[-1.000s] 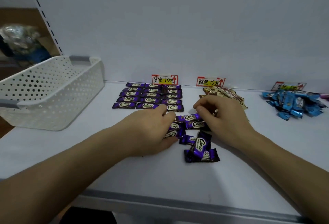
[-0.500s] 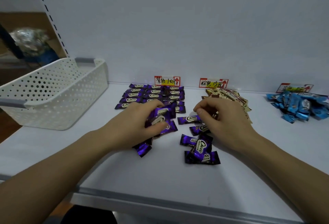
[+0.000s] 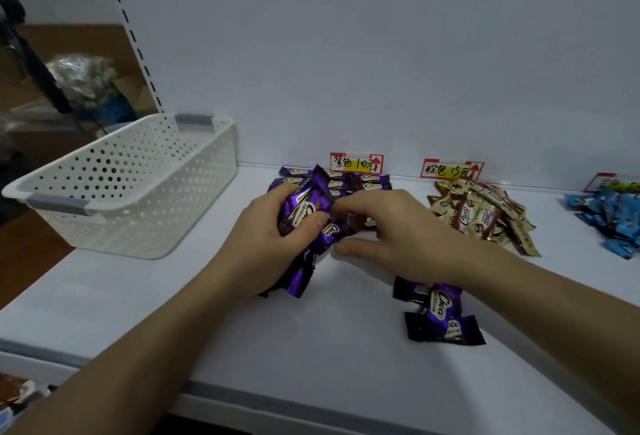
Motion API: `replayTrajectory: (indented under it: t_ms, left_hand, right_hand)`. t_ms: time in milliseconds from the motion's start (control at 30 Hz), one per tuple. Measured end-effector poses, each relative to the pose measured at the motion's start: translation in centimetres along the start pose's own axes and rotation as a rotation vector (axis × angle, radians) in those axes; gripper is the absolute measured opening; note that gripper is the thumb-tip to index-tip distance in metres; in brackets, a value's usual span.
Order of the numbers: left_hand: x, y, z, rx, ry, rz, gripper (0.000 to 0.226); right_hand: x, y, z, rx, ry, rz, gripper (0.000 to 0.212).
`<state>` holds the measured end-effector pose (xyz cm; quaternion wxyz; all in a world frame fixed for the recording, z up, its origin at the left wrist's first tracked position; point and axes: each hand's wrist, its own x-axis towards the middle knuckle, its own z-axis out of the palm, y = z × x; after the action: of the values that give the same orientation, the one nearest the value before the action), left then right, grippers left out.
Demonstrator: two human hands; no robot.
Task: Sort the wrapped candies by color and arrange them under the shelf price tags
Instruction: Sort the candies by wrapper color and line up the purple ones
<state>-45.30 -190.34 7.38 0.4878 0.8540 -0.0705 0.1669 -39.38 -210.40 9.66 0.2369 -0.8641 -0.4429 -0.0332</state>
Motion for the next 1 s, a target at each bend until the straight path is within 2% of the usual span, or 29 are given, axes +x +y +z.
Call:
replayTrajectory:
  t_ms: [100,233,367,467,567,667,833,933,1000]
  left_hand:
    - [-0.1,0.3,-0.2,-0.126,0.018,-0.016,0.008]
    - [0.1,0.5,-0.2,-0.216,0.056,-0.062,0.006]
    - [-0.1,0.3,-0.5,-0.222,0.078,-0.124,0.005]
    - [-0.2,0.1,-1.2,0.093,0.09,-0.065,0.007]
    - [-0.7,0.2,-1.9,0.317,0.055,-0.025,0.012]
    - [-1.6,-0.7,-1.9,0.632,-0.021,0.089,0.023]
    - [-2.4,-0.6,-1.5,0.865,-0.031,0.124,0.03]
    - [-3.4,-0.7,0.0,1.114,0.054,0.135,0.039]
    - [-3.9,-0.9,1.0,1.181,0.076,0.101,0.042]
  right_hand:
    - [0.6,0.1,1.1,0.1,0.031,0.047,0.031]
    - [0.0,0.4,1.2,0.196,0.196,0.062,0.01]
    - [-1.1,0.8,0.8,0.122,0.186,0.125,0.02]
    - [-1.6,0.7,0.7,0.152,0.138,0.173,0.024]
    - [-1.5,0.7,0.5,0.386,0.174,0.242,0.025]
    - [-1.3,0.2,0.4,0.643,0.262,0.315,0.019]
    - [-1.0,-0.2,0.4,1.029,0.348,0.516,0.013]
    - [-0.7,-0.2,0.2,1.173,0.365,0.584,0.012]
    - [-0.6,-0.2,0.2,1.223,0.371,0.597,0.011]
